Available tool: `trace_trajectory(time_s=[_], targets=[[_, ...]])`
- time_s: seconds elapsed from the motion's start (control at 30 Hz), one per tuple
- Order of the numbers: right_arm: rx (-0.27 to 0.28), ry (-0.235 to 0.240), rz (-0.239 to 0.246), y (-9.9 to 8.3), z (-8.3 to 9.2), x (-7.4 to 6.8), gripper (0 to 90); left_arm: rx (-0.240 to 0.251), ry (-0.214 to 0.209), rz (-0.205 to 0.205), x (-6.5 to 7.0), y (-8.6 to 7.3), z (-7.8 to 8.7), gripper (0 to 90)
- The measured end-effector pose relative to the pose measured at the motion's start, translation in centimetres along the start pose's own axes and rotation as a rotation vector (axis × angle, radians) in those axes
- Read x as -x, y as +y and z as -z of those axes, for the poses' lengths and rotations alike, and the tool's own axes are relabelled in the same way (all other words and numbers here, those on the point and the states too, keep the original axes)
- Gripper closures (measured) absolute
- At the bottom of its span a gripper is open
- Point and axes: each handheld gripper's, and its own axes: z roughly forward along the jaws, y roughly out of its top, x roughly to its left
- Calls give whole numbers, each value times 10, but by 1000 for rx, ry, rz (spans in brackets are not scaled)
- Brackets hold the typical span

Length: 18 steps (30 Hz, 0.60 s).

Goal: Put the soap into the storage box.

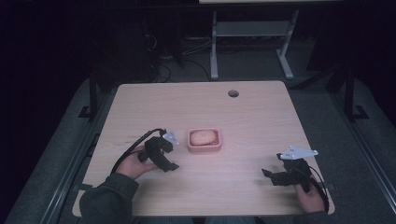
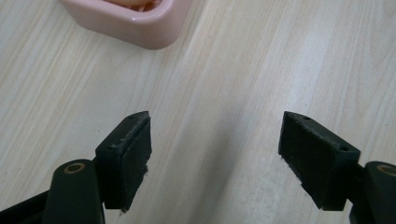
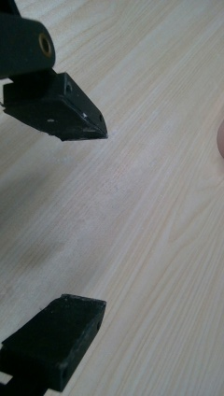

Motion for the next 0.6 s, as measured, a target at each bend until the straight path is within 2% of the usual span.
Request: trace_trajectory(time_s=[0.33, 0.6], targets=[[-4, 0, -3, 0, 0, 0, 141, 14, 16, -14, 12, -12, 6, 251], [0, -1, -4, -2, 1, 0, 141, 40, 12, 3, 25, -34, 9, 249]])
